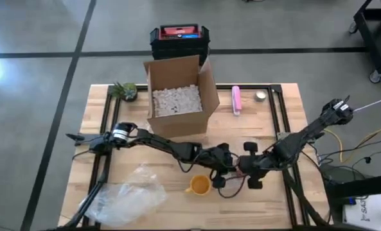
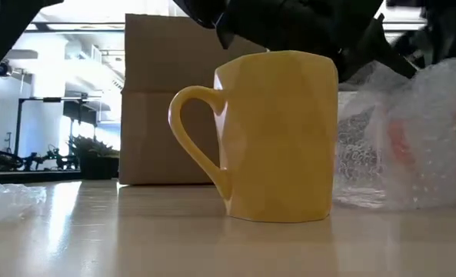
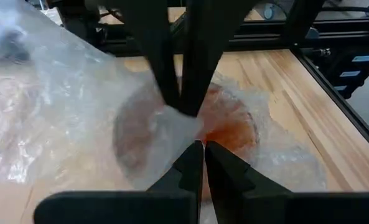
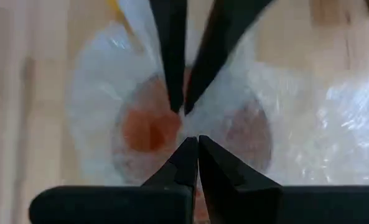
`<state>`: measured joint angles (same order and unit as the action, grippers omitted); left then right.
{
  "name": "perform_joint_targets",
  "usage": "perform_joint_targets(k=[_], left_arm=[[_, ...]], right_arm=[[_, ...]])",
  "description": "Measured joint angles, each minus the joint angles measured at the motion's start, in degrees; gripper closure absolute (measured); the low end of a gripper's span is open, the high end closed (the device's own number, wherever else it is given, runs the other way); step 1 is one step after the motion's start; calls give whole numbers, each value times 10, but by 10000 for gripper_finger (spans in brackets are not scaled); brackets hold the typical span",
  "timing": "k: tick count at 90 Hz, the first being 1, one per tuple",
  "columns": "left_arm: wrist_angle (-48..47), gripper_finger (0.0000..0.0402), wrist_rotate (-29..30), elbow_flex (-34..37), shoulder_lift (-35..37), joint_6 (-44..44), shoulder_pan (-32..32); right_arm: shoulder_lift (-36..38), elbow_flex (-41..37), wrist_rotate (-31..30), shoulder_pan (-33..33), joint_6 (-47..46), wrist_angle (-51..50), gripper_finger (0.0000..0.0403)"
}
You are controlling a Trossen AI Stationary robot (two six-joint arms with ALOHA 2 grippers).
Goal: Wrap mug
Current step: Wrap the orange mug in the right transparent bubble wrap
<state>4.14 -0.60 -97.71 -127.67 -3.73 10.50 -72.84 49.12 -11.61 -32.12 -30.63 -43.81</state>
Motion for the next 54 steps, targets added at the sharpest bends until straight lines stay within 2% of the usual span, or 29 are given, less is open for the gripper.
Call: perform_joint_targets(k=[15,29,45,54], left_arm=[[-1,397,0,0,3,0,0],[-25,397,-1,1,34,0,0],[-107,397,4,1,77,1,0],[-187,398,10,0,92,-6,0]], right_arm=[[-27,-6,-3,0,-8,2,403],[-33,-6,-2,0,-14,0,403],[-33,-7,-4,0,-24,1,403],[-33,-7,-4,0,-21,1,403]])
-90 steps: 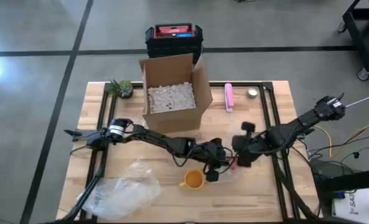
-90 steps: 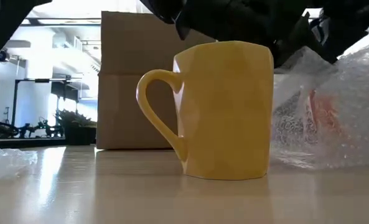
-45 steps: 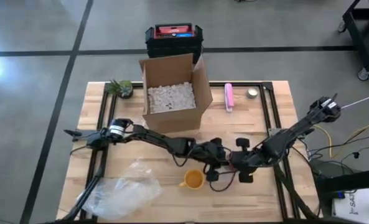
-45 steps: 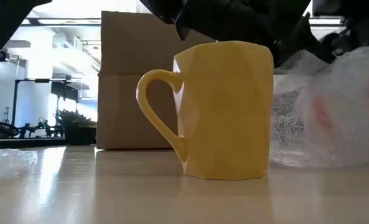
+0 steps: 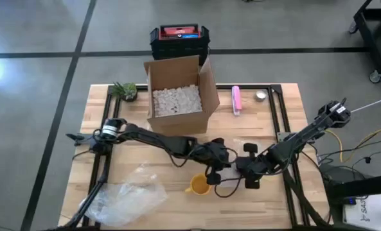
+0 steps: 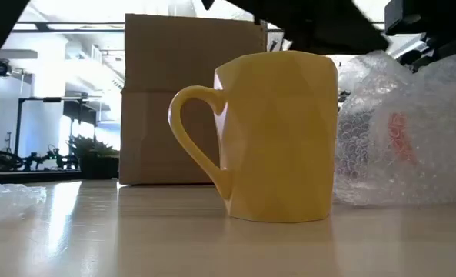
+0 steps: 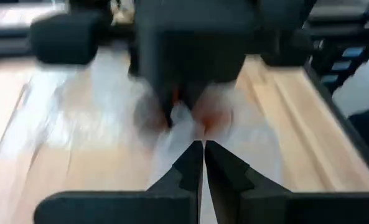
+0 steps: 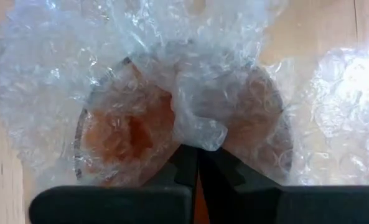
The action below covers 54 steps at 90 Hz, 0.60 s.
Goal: Wrap mug
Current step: Wrap the orange mug in the right transparent bubble wrap
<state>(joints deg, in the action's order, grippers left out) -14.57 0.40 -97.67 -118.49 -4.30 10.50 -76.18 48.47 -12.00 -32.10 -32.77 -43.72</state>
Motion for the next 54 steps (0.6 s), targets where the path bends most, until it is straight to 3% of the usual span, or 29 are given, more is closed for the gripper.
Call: perform_joint_targets(k=[6,11,33,54], left_arm=[[-60,400,1,4,2,-12,0],[-55,401,1,21,-7,-25,0],[188,401,-44,35,-39,-24,2],[242,401,-44,37,-44,-24,-1]], right_arm=[[0,0,0,0,5,0,403],[0,0,0,0,8,0,403],[0,-1,-18,0,14,4,403],[0,-1,-21,0,15,9,403]])
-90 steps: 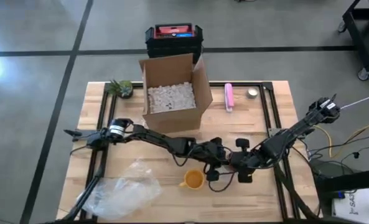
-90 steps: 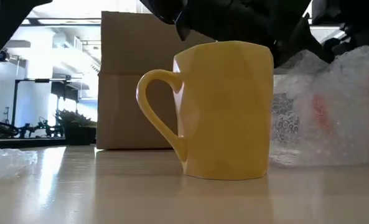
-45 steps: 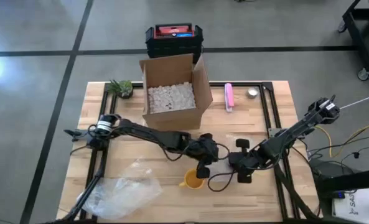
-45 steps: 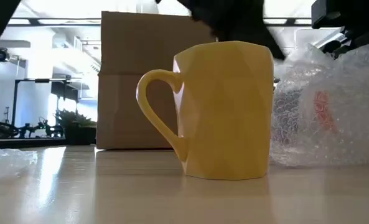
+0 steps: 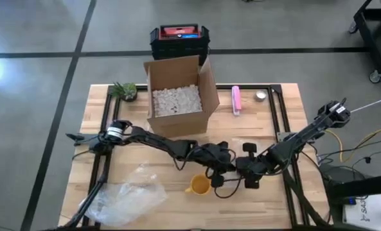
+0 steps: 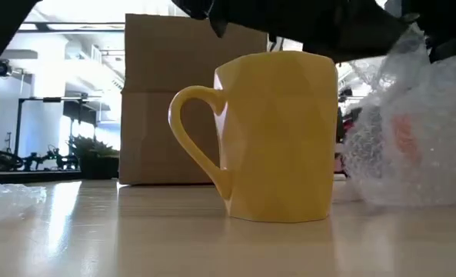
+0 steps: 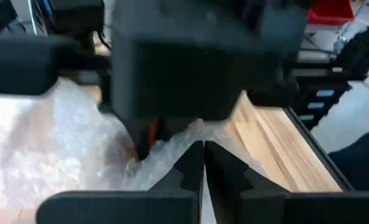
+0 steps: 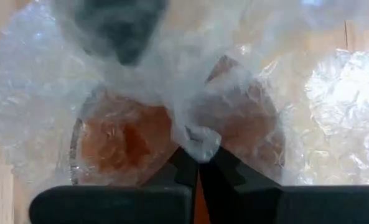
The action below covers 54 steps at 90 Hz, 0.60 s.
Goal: Wrap mug
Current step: Wrap the orange mug in the right transparent bubble wrap
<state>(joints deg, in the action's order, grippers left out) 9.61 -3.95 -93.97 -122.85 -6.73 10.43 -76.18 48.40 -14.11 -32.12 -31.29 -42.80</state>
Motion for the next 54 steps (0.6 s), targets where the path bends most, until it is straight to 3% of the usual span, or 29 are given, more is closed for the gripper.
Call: perform_joint_targets(k=[17,30,47,54], left_arm=[[17,401,2,0,-43,2,-1],[58,402,3,-4,-75,-7,-1],[55,402,4,-4,-76,-12,-1],[50,402,4,-4,-73,-13,-1]], right_arm=[[0,2,1,1,-1,1,403],[10,48,7,1,-16,-40,403],[31,156,9,2,-18,-214,403],[39,192,-30,5,-30,-291,403]])
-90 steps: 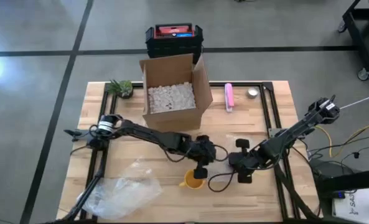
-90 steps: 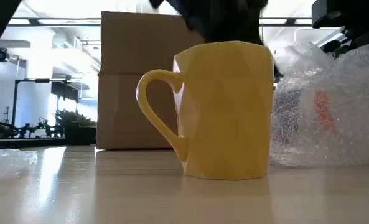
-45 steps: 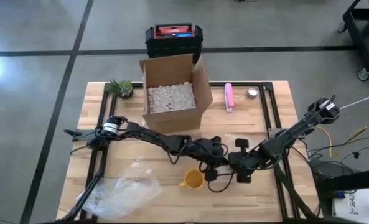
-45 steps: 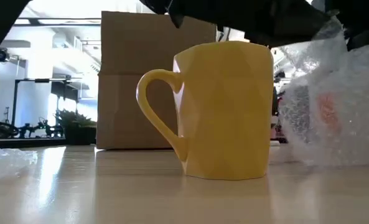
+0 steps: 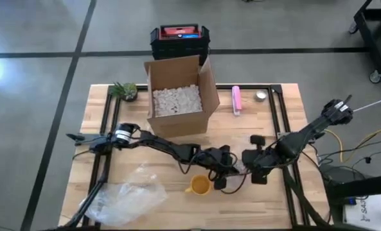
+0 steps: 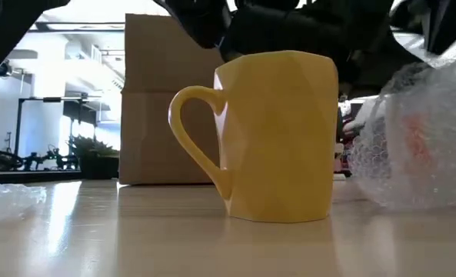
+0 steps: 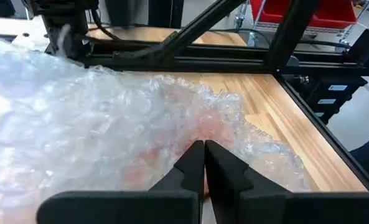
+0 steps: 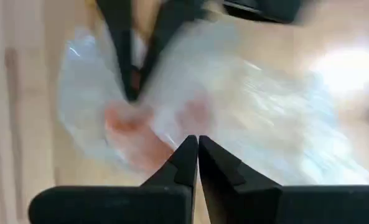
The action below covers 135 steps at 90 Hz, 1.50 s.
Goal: Wrap mug
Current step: Wrap the orange mug in the right transparent bubble wrap
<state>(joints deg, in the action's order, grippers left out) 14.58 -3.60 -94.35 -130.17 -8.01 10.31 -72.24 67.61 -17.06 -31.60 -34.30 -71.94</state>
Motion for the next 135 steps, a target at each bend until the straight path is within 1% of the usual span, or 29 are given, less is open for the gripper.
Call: perform_joint_targets(k=[7,13,18,26,34,43,49,55,60,69,73,83,95,104,115,135], left_arm=[[-2,402,0,1,1,0,1],[-1,402,0,1,2,1,2],[-2,402,0,1,2,1,2],[-1,402,0,1,2,1,2],[0,402,-2,1,3,0,2],[-2,402,-2,2,4,0,2],[-4,402,-2,2,5,0,2],[-4,402,-2,2,5,0,3],[-4,401,-2,2,5,0,3],[-4,401,-2,2,5,0,2],[-4,401,-2,2,5,0,3],[-4,401,-2,3,5,0,3],[-4,401,3,3,5,0,2],[-4,401,6,3,7,0,2],[-14,401,6,2,18,-5,1],[-80,401,6,4,67,0,2]], right_arm=[[9,6,-81,10,-42,-54,403],[21,-8,-138,29,-75,-74,403],[32,-30,-159,54,-90,-78,403],[44,-80,-159,107,-93,-61,403],[52,-134,-135,151,-67,-27,403],[65,-175,-59,163,-1,60,403],[77,-183,-2,157,31,132,403],[89,-184,38,144,50,190,403],[97,-184,64,131,52,229,403],[100,-186,135,107,45,291,403],[92,-187,151,94,43,310,403],[68,-188,155,57,42,325,403],[26,-198,155,34,18,325,403],[-3,-207,144,25,3,329,403],[-27,-214,111,17,-21,326,403],[-55,-214,99,18,-26,346,403]])
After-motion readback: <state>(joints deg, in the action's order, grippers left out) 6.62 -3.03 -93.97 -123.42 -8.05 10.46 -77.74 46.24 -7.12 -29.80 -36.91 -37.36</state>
